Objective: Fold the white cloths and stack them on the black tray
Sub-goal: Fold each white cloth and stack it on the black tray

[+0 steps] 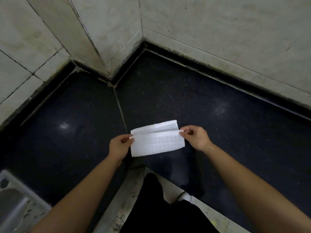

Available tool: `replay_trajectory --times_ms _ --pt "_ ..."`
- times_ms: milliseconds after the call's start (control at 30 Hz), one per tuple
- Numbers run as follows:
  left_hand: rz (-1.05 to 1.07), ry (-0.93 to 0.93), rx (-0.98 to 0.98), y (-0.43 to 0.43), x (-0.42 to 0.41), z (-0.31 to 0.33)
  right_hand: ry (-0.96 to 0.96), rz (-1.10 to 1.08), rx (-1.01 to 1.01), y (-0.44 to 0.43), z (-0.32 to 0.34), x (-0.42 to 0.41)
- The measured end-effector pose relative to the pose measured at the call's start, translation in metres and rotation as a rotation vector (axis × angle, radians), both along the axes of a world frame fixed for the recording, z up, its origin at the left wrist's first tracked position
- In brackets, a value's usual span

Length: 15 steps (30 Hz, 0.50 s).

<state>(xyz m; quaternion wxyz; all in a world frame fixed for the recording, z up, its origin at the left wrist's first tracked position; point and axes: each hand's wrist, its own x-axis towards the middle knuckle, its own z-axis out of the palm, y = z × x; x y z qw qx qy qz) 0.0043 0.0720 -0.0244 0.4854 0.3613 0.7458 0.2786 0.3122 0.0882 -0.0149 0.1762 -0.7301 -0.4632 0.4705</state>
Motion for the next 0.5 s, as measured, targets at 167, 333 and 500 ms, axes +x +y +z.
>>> replay_trajectory --times_ms 167,333,500 --pt "0.107 0.057 -0.034 0.027 0.004 -0.021 -0.039 -0.097 -0.012 0.036 -0.013 -0.015" --pt "0.115 0.115 -0.051 0.032 0.005 -0.029 -0.078 -0.091 -0.027 0.053 -0.028 -0.023" --pt "0.098 0.141 -0.056 0.034 0.002 -0.033 -0.077 -0.084 -0.027 0.061 -0.031 -0.027"
